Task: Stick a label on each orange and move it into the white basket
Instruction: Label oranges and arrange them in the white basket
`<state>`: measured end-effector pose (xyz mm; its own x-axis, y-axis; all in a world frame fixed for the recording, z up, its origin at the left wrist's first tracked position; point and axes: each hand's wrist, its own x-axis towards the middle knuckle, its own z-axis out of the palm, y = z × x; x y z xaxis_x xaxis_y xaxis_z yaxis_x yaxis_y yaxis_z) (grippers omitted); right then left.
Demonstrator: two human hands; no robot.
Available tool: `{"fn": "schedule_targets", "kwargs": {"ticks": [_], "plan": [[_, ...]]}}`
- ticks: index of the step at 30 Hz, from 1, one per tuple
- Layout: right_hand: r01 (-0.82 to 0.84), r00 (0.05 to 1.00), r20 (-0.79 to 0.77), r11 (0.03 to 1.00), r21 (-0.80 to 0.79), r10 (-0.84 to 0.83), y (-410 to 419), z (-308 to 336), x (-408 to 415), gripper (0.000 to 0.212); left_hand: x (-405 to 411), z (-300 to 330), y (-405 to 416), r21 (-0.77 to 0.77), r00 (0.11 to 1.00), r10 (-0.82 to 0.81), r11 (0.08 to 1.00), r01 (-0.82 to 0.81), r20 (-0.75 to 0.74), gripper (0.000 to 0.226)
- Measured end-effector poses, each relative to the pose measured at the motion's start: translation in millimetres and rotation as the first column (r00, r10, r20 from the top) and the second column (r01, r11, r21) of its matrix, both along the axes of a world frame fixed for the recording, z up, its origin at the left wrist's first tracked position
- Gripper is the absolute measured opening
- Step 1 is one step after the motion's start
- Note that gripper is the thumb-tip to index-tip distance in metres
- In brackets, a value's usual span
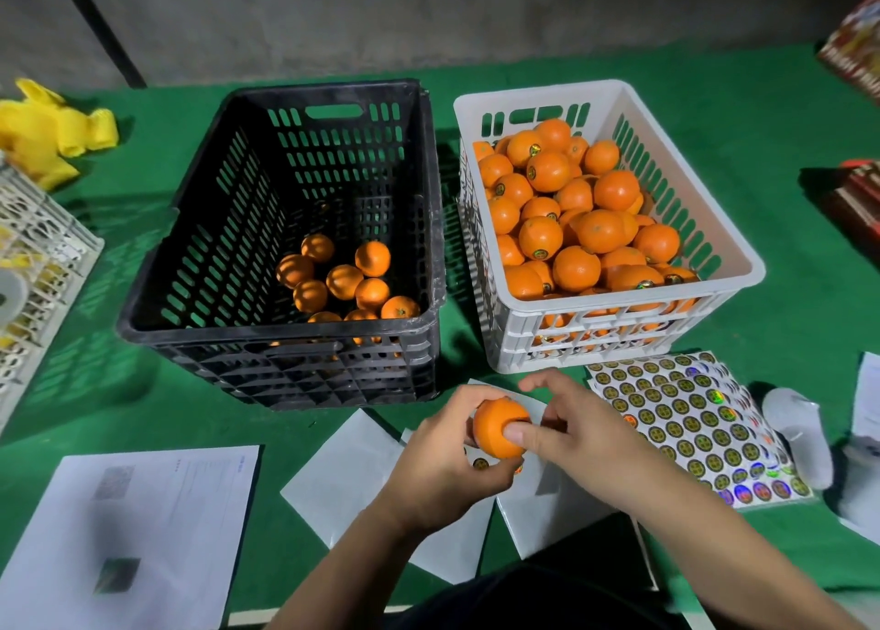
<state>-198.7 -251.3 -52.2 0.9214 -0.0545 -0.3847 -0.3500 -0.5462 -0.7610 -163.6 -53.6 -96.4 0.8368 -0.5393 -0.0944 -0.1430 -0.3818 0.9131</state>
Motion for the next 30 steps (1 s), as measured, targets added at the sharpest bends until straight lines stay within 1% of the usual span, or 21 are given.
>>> {"fn": "schedule_targets", "kwargs": {"ticks": [1,2,3,4,6,7,8,9,10,13,15,17,18,20,22,24,25,27,28,29,30], "plan": [[0.006,0.999,-0.049,1.0,0.024,-0.004,-3.0,3.4,1.5,0.048,0.1,2.7,0.2,-0.038,1.0,0.017,0.999,-0.018,-0.017,0.058],[0.028,0.995,-0.095,0.995,0.096,-0.019,-5.0,7.4,2.1,0.056,0.4,5.2,0.2,-0.07,0.999,0.029,0.997,-0.031,-0.028,0.06],[0.063,0.99,-0.134,0.973,0.221,-0.034,-4.8,10.9,2.0,0.058,0.6,7.6,-0.2,-0.097,0.999,0.029,0.995,-0.032,-0.031,0.062],[0.107,0.986,-0.16,0.919,0.38,-0.049,-2.2,13.3,1.6,0.056,1.1,9.8,-0.2,-0.126,0.999,0.023,0.992,-0.026,-0.027,0.063],[0.191,0.979,-0.185,0.731,0.655,-0.09,6.3,15.3,-2.2,0.053,1.3,14.6,-2.1,-0.176,1.0,0.017,0.984,-0.019,-0.014,0.064],[0.209,0.977,-0.18,0.646,0.735,-0.111,11.3,15.7,-4.4,0.055,1.4,17.5,-3.4,-0.189,1.0,0.025,0.982,-0.025,-0.004,0.066],[0.214,0.977,-0.164,0.589,0.78,-0.137,16.7,16.5,-5.6,0.058,1.9,20.8,-5.0,-0.192,0.999,0.037,0.981,-0.034,0.012,0.068],[0.213,0.975,-0.139,0.566,0.796,-0.172,21.8,17.9,-6.2,0.06,2.8,24.4,-6.8,-0.176,0.998,0.051,0.983,-0.043,0.041,0.069],[0.213,0.971,-0.106,0.576,0.79,-0.213,25.9,20.6,-6.0,0.06,3.7,28.2,-8.5,-0.139,0.994,0.063,0.989,-0.051,0.087,0.069],[0.221,0.957,-0.035,0.645,0.732,-0.288,30.2,26.7,-1.7,0.053,5.4,35.7,-12.7,-0.062,0.972,0.071,0.996,-0.058,0.226,0.067],[0.221,0.951,-0.001,0.674,0.705,-0.311,30.4,26.1,-0.1,0.05,5.3,37.0,-13.7,-0.059,0.956,0.102,0.994,-0.089,0.274,0.065],[0.194,0.952,0.037,0.692,0.695,-0.304,30.7,24.9,1.8,0.049,5.4,36.5,-14.2,-0.087,0.949,0.149,0.988,-0.13,0.279,0.064],[0.17,0.956,0.067,0.722,0.67,-0.287,31.1,25.2,4.4,0.048,6.1,36.6,-14.8,-0.107,0.948,0.159,0.985,-0.135,0.276,0.064],[0.143,0.949,0.162,0.825,0.546,-0.271,26.5,27.4,16.0,0.044,8.4,40.1,-16.8,-0.133,0.947,0.175,0.981,-0.143,0.269,0.061],[0.164,0.919,0.279,0.915,0.368,-0.277,9.6,32.0,38.0,0.046,15.1,46.4,-16.2,-0.175,0.935,0.212,0.97,-0.166,0.285,0.047],[0.196,0.897,0.356,0.958,0.211,-0.262,-17.4,36.2,66.3,0.051,28.0,56.3,-10.1,-0.197,0.918,0.232,0.965,-0.176,0.32,0.028],[0.207,0.894,0.379,0.971,0.12,-0.238,-32.0,36.2,81.4,0.05,36.6,62.5,-4.5,-0.162,0.912,0.225,0.971,-0.178,0.343,0.022],[0.19,0.92,0.371,0.973,-0.13,-0.13,-61.1,29.3,112.1,0.045,56.1,75.7,8.0,-0.058,0.893,0.19,0.982,-0.182,0.408,0.018],[0.154,0.946,0.318,0.951,-0.27,-0.063,-72.6,23.9,125.5,0.045,66.7,79.9,14.8,-0.037,0.879,0.185,0.981,-0.188,0.44,0.017],[0.105,0.971,0.239,0.909,-0.404,-0.006,-81.2,17.0,136.8,0.047,77.8,83.0,21.9,-0.026,0.867,0.178,0.982,-0.188,0.465,0.016],[0.056,0.987,0.157,0.846,-0.53,0.033,-86.2,10.0,144.8,0.049,89.8,85.6,28.7,0.007,0.853,0.165,0.981,-0.194,0.496,0.015]]}}
